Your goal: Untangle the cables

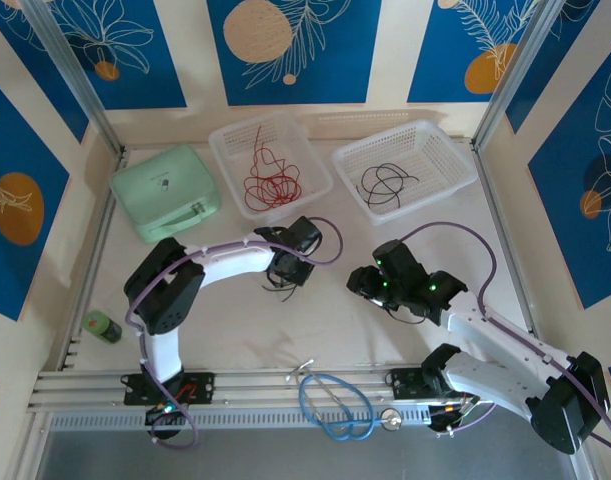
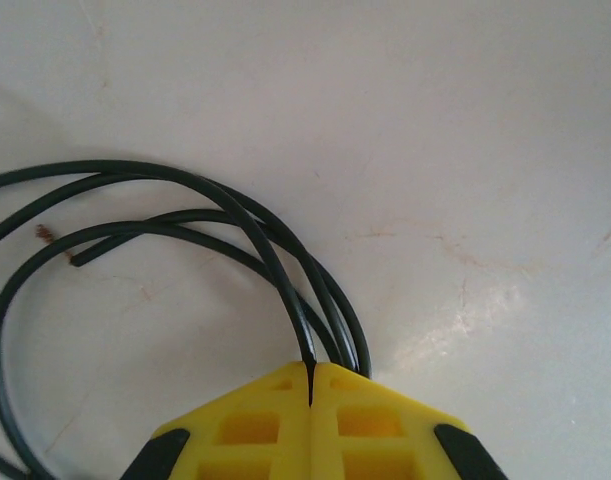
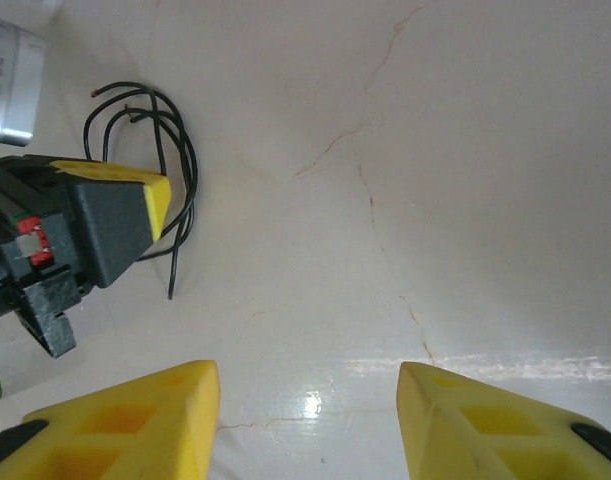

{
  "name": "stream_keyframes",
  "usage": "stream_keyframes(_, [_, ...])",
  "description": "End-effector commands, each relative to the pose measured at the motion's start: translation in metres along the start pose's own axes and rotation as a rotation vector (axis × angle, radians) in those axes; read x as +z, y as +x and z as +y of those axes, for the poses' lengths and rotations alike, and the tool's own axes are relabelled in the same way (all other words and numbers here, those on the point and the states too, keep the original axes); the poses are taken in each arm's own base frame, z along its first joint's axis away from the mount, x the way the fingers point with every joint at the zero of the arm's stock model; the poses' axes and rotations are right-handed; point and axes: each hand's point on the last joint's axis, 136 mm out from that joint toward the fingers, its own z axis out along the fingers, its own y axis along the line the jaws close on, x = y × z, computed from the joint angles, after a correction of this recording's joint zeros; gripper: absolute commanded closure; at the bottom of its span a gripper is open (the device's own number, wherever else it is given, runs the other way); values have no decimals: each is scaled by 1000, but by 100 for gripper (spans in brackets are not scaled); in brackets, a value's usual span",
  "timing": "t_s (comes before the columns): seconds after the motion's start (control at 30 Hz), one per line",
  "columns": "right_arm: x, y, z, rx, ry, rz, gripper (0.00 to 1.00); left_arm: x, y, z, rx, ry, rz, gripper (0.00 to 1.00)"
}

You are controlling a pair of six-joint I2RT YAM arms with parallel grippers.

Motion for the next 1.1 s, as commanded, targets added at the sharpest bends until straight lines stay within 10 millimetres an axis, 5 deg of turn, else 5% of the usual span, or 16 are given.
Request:
stream_keyframes(0.0, [5,6,7,-22,-37,40,50,-56,-25,-4,-6,17,-132,100])
stream_keyframes(0.37, [51,27,90,-162,-142,162,47,-230,-57,-12,-49,172,-437,100])
stream_keyframes(0.6, [76,34,123,-249,-243,194,41,-313,-71,-17,-47,262,-602,100])
stream_keyframes(0.9, [58,11,128,-20,-355,99,39,-337,-76,-15,-64,281,-680,100])
stream_keyframes(1.07, [45,26,158,-355,-339,115,40,-336,-80,-16,-66,277,-690,100])
